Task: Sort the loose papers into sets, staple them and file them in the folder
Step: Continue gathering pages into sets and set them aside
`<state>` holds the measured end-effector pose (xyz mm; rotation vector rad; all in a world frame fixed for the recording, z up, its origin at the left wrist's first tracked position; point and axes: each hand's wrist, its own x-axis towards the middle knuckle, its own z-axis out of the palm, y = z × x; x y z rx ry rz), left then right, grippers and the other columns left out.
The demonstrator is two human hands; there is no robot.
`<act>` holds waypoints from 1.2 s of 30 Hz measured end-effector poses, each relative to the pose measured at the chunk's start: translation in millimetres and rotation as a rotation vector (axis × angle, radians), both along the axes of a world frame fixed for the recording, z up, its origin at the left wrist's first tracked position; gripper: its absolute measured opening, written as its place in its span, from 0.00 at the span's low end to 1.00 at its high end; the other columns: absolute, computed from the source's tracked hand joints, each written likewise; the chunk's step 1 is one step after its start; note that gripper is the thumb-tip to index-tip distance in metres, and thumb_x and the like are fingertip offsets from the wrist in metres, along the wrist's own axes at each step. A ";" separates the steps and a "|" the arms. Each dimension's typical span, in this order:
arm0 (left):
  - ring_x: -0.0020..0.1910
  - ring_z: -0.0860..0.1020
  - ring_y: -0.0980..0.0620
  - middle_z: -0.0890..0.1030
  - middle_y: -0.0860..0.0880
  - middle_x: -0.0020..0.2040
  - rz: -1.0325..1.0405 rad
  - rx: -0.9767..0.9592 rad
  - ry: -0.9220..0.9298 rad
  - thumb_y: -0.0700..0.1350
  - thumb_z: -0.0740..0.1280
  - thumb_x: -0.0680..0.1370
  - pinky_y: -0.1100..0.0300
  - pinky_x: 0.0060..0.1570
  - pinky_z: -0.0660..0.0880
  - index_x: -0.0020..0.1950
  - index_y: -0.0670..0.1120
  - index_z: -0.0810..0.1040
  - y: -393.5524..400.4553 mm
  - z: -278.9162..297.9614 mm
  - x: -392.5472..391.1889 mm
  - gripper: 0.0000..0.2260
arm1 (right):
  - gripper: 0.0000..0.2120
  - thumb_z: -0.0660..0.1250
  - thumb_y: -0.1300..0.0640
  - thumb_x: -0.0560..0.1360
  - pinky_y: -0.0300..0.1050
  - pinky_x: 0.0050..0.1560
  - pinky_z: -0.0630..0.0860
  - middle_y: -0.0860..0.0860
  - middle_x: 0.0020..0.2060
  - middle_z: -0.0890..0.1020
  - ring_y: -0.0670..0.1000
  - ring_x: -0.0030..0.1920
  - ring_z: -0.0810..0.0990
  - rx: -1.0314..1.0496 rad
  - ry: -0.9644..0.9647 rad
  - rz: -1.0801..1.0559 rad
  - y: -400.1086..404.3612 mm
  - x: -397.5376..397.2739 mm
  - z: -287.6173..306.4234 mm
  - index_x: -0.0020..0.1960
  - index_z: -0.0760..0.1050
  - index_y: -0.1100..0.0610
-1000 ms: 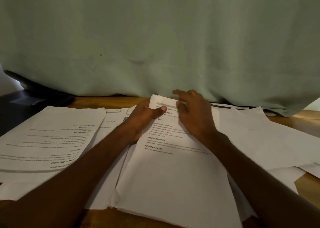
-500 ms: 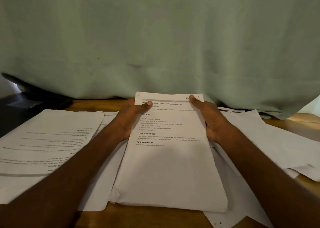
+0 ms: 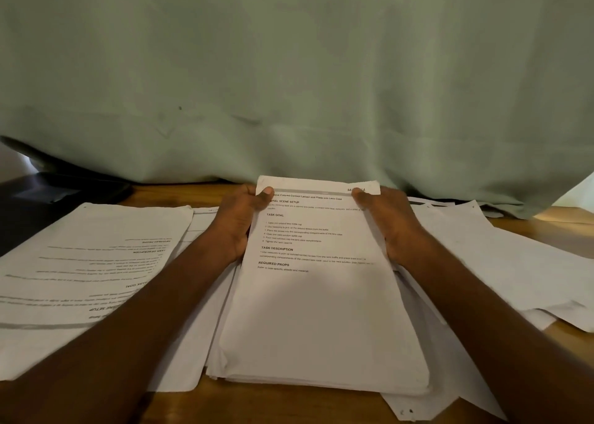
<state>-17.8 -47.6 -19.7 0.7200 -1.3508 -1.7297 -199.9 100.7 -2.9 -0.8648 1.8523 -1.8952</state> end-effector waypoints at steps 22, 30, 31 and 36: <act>0.39 0.84 0.47 0.86 0.41 0.44 -0.124 -0.201 0.054 0.37 0.72 0.78 0.57 0.37 0.80 0.46 0.42 0.81 31.3 -3.9 -19.3 0.02 | 0.19 0.64 0.59 0.82 0.56 0.63 0.74 0.49 0.57 0.81 0.51 0.57 0.79 0.198 0.954 0.016 -14.7 42.8 -7.6 0.72 0.76 0.48; 0.46 0.85 0.42 0.87 0.38 0.49 -0.017 -0.171 0.065 0.41 0.74 0.77 0.49 0.48 0.83 0.48 0.41 0.82 30.1 -6.7 -21.6 0.04 | 0.19 0.67 0.61 0.80 0.51 0.67 0.73 0.48 0.62 0.82 0.49 0.62 0.79 0.115 0.845 0.012 -19.1 39.3 -16.4 0.69 0.79 0.48; 0.46 0.85 0.41 0.87 0.38 0.49 -0.012 -0.178 0.060 0.41 0.74 0.77 0.49 0.49 0.83 0.49 0.40 0.82 31.0 -6.9 -21.8 0.05 | 0.19 0.67 0.61 0.80 0.51 0.68 0.73 0.48 0.62 0.82 0.50 0.62 0.79 0.109 0.825 0.014 -19.1 38.9 -17.2 0.69 0.79 0.48; 0.44 0.85 0.43 0.87 0.39 0.48 -0.011 -0.198 0.050 0.44 0.74 0.78 0.51 0.47 0.83 0.49 0.42 0.84 34.8 -2.4 -20.5 0.06 | 0.21 0.69 0.62 0.79 0.53 0.67 0.75 0.47 0.63 0.82 0.49 0.62 0.80 0.062 0.744 0.035 -16.8 40.1 -14.7 0.70 0.78 0.48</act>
